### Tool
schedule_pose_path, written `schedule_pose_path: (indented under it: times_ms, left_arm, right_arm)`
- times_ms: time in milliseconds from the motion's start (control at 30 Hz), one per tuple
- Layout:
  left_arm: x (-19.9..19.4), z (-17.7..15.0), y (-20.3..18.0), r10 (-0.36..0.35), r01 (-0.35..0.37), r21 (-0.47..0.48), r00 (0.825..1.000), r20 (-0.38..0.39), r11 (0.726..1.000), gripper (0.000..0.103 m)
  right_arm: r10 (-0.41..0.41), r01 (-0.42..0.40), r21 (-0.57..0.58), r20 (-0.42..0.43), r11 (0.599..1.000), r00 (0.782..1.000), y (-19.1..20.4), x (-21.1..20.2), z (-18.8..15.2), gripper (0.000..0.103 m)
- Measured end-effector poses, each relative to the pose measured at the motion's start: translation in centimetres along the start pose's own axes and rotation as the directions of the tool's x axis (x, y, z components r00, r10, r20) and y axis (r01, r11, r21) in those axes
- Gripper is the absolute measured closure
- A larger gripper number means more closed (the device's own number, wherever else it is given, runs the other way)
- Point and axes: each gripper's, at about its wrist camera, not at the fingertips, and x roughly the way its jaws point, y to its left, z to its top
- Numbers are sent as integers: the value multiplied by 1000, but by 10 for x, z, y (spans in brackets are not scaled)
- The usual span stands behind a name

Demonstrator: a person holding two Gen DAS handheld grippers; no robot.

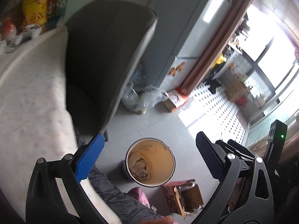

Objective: Collect trash

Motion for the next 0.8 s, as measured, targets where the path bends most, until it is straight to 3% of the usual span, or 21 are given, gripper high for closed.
schedule_pose_path:
  times_ms: [233, 800]
  left_arm:
    - [-53, 0, 16, 67, -67, -4, 993, 100, 998, 6]
    - [-170, -15, 55, 204, -192, -70, 938, 279, 979, 6]
  right_arm:
    - [29, -26, -44, 54, 999, 998, 35, -31, 11, 8]
    - [32, -8, -147, 163, 989, 986, 127, -99, 10, 7]
